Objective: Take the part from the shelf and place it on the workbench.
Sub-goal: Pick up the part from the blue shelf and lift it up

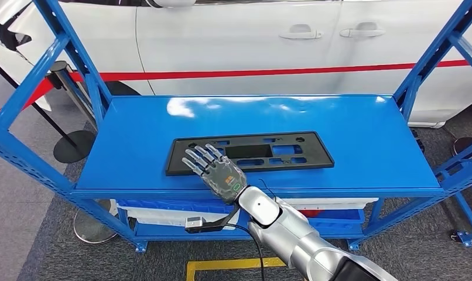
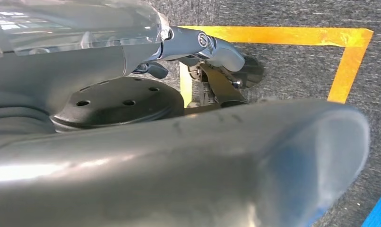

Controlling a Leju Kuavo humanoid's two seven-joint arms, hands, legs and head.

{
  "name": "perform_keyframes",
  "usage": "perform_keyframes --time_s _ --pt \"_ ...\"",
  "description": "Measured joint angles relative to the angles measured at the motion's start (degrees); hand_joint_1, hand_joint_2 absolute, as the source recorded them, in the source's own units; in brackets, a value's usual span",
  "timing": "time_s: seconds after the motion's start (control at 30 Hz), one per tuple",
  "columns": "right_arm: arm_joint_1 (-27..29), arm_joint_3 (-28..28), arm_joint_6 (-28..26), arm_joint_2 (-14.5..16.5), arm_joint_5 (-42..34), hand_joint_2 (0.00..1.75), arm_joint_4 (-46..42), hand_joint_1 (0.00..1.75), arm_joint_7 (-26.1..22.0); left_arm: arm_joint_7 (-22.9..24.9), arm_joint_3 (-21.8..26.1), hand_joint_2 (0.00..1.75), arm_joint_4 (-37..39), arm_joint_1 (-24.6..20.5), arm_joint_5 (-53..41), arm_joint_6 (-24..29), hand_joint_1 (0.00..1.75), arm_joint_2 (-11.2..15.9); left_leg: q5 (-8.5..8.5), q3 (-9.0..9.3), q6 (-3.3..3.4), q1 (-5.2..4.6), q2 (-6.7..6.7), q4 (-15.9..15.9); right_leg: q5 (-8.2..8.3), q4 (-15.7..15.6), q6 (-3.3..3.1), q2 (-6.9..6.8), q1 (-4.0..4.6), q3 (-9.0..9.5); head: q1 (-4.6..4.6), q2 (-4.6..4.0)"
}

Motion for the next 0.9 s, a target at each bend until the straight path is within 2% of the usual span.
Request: perform_keyframes --time_s 0.07,0.17,0.23,0.27,0.37,0.4,0.43,0.47,0.53,0.57,0.6,0.7,0.77,0.8,0.87,0.9 --pt "-1.54 0.09 0.39 0.28 0.13 1.75 1.15 0.00 0.54 0.00 0.03 0.00 -0.01 -0.08 -0.19 -0.20 0.00 0.01 -0.25 -0.24 -0.53 -0.19 0.00 0.44 1.56 -5.14 -0.41 -0.04 0.16 2.35 -0.03 0.01" --pt "-3.72 0.15 1.48 0.51 0.45 1.75 2.99 0.00 1.76 0.00 0.07 0.00 -0.01 -0.13 -0.41 -0.38 0.00 0.01 -0.27 -0.36 -1.46 -0.26 0.05 0.37 1.62 -5.85 -1.43 0.12 0.41 2.43 -0.08 0.01" --pt "-5.23 0.15 2.43 0.73 0.74 1.75 4.04 0.00 2.12 0.00 0.10 0.00 -0.01 -0.12 -0.44 -0.42 0.00 0.01 -1.24 -0.82 -2.07 -0.08 0.04 1.59 1.82 -6.07 -2.08 0.16 0.28 2.47 -0.12 0.01" --pt "-5.99 0.15 2.97 0.90 0.91 1.75 4.53 0.00 2.21 0.00 0.15 0.00 -0.01 -0.13 -0.43 -0.42 0.00 0.01 -2.59 -1.77 -2.33 -0.03 0.02 3.73 1.89 -6.17 -2.38 0.15 0.18 2.49 -0.14 0.00" --pt "-7.44 0.16 4.74 1.36 1.38 1.75 6.07 0.00 2.39 0.02 0.39 0.00 0.00 -0.10 -0.42 -0.42 0.00 0.02 -7.69 -6.90 -2.77 0.04 0.01 14.68 1.81 -6.17 -2.84 0.10 0.37 2.43 -0.19 0.00" --pt "-7.69 0.17 5.34 1.43 1.54 1.75 6.61 0.00 2.45 0.03 0.44 0.00 0.01 -0.05 -0.42 -0.42 0.00 0.02 -8.10 -7.97 -2.76 0.04 0.01 16.83 1.80 -6.16 -2.88 0.10 0.47 2.44 -0.19 0.00" --pt "-7.94 0.17 5.83 1.44 1.69 1.75 7.09 0.00 2.54 0.05 0.46 0.00 0.01 0.00 -0.42 -0.42 0.00 0.02 -7.42 -8.04 -2.65 0.03 0.00 16.83 1.79 -6.14 -2.88 0.12 0.56 2.45 -0.19 0.00" --pt "-8.26 0.18 6.24 1.44 1.84 1.75 7.50 0.00 2.63 0.05 0.48 0.00 0.01 0.04 -0.42 -0.42 0.00 0.02 -5.72 -6.96 -2.42 0.00 0.00 14.48 1.79 -6.13 -2.88 0.17 0.65 2.50 -0.19 0.01" --pt "-9.06 0.18 6.90 1.49 1.96 1.75 8.17 0.00 2.80 0.02 0.52 0.00 0.01 0.03 -0.42 -0.42 0.00 0.03 -1.89 -2.99 -1.61 -0.20 -0.03 6.35 1.78 -6.11 -2.82 0.28 0.87 2.62 -0.17 0.01" --pt "-9.46 0.18 7.23 1.52 1.96 1.75 8.46 0.00 2.86 -0.02 0.55 0.00 0.00 -0.01 -0.40 -0.42 0.00 0.04 -0.78 -1.37 -1.23 -0.36 -0.03 3.01 1.80 -6.09 -2.67 0.33 0.94 2.61 -0.15 0.01" --pt "-9.78 0.18 7.64 1.54 1.95 1.75 8.76 0.00 2.91 -0.08 0.58 0.00 0.00 -0.05 -0.38 -0.42 0.00 0.05 -0.38 -0.48 -0.94 -0.54 -0.04 1.12 1.83 -6.09 -2.46 0.34 0.97 2.56 -0.15 0.01" --pt "-10.43 0.18 8.92 1.51 1.91 1.75 9.70 0.00 3.01 -0.44 0.73 0.00 0.00 -0.03 -0.27 -0.49 0.00 0.06 -0.09 -0.08 -0.35 -0.61 -0.03 -0.07 1.93 -6.17 -1.52 0.29 0.85 2.50 -0.15 0.01" --pt "-11.05 0.16 9.67 1.43 1.78 1.75 10.27 0.00 3.11 -0.94 0.87 0.00 0.00 0.01 -0.05 -0.58 0.00 0.05 0.41 0.25 0.21 -0.29 0.07 -0.86 0.55 -4.25 -0.88 0.27 0.79 1.66 -0.10 0.01" --pt "-11.34 0.15 10.06 1.34 1.65 1.75 10.57 0.00 3.13 -1.33 0.96 0.00 -0.01 0.00 0.12 -0.65 0.00 0.05 0.57 0.35 0.37 -0.16 0.13 -1.09 -0.97 -1.65 -0.61 0.27 0.68 0.45 -0.07 0.01" --pt "-11.69 0.13 10.84 1.14 1.37 1.75 11.26 0.00 3.03 -2.19 1.23 0.00 -0.01 -0.06 0.54 -0.79 0.00 0.07 0.61 0.29 0.53 -0.17 0.16 -1.13 -4.30 5.45 -0.16 0.27 0.42 -3.04 -0.05 0.01" --pt "-11.71 0.12 11.05 1.01 1.26 1.75 11.62 0.00 2.92 -2.63 1.41 0.00 -0.01 -0.06 0.69 -0.86 0.00 0.10 0.59 0.28 0.52 -0.16 0.15 -1.10 -5.01 8.07 0.04 0.25 0.24 -4.39 -0.04 0.01"
